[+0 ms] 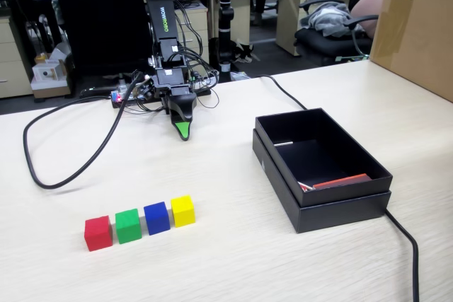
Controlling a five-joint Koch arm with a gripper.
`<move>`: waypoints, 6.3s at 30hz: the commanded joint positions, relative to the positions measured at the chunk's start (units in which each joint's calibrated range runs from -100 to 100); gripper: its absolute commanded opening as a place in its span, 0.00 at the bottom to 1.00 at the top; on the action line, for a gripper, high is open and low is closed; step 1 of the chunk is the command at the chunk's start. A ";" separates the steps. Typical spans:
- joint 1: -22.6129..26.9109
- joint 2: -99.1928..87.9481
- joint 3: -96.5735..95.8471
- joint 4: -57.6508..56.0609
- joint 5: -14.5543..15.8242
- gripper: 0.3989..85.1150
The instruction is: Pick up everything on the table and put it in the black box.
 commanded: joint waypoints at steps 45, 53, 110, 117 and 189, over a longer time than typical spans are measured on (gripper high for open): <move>0.00 0.00 -1.85 -1.32 -0.78 0.57; 0.10 0.00 -1.94 -1.23 -0.73 0.57; -15.48 128.74 144.84 -49.44 -12.16 0.55; -14.90 132.42 144.93 -50.74 -12.16 0.55; 21.34 121.17 138.22 -63.18 12.65 0.15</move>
